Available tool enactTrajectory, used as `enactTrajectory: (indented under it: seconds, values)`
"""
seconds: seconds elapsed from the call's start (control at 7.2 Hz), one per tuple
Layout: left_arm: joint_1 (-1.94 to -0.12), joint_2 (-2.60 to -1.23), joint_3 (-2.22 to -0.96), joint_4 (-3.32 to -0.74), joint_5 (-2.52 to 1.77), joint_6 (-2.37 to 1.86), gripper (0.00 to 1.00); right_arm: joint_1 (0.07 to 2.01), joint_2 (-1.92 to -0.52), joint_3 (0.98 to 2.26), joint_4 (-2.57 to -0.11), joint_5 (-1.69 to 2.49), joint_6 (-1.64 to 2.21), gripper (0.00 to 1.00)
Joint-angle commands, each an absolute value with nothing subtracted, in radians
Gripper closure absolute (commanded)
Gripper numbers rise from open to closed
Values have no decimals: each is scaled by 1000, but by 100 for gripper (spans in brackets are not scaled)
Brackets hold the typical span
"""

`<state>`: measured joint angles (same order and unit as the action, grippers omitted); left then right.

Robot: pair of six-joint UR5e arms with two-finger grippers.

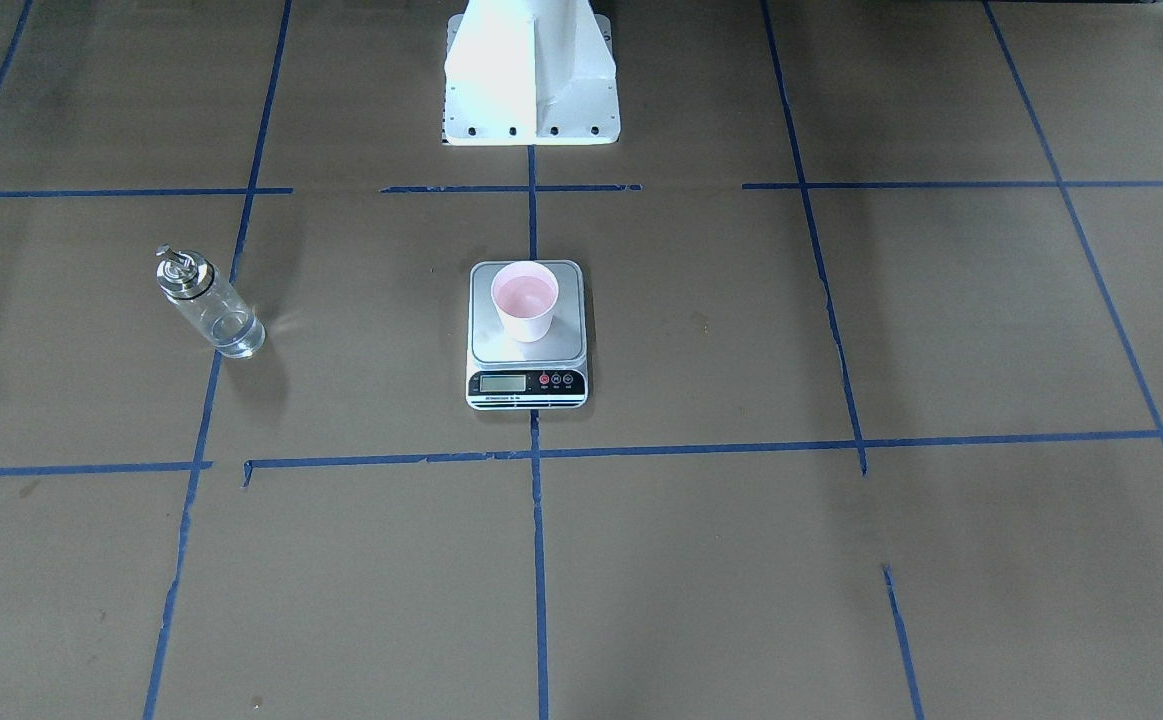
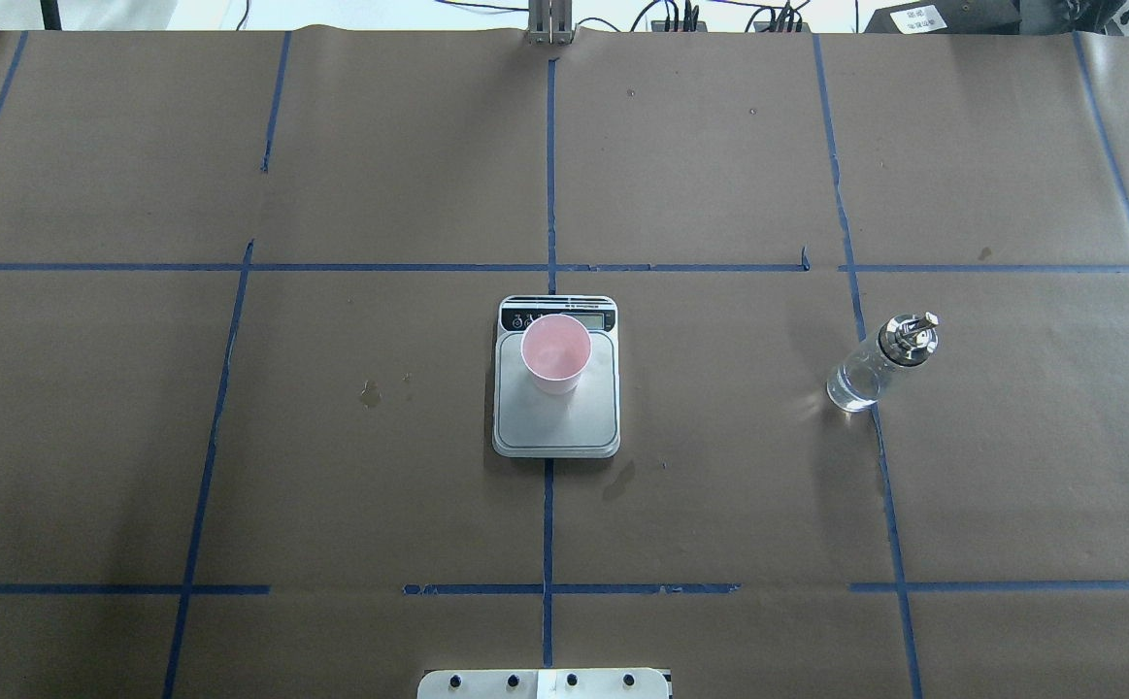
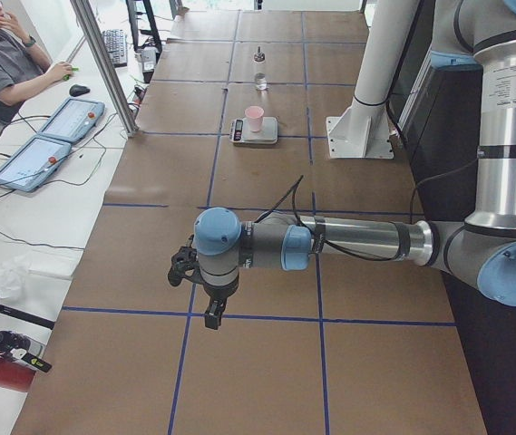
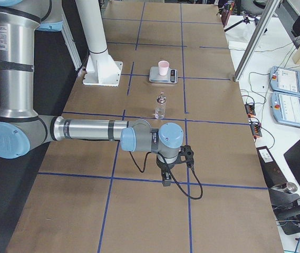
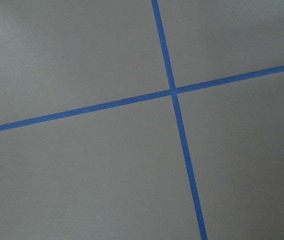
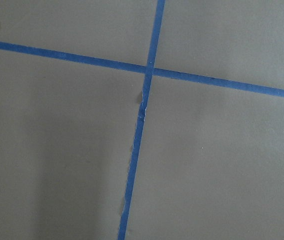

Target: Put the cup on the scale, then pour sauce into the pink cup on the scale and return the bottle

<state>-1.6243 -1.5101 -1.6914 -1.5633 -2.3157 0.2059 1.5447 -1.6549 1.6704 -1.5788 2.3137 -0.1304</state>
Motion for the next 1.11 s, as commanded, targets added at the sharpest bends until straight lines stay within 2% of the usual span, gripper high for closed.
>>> enactTrajectory:
  seconds: [0.0,0.97]
  values:
    - [-1623,-1509,-1693,-1568,-2312,207,0,1545,-1652,1664,-1578,2313,-130,0]
    - [-1624,-1499,-1695,-1566,-2316,207,0,1545,-1638,1661,-1580,2315,-130,0]
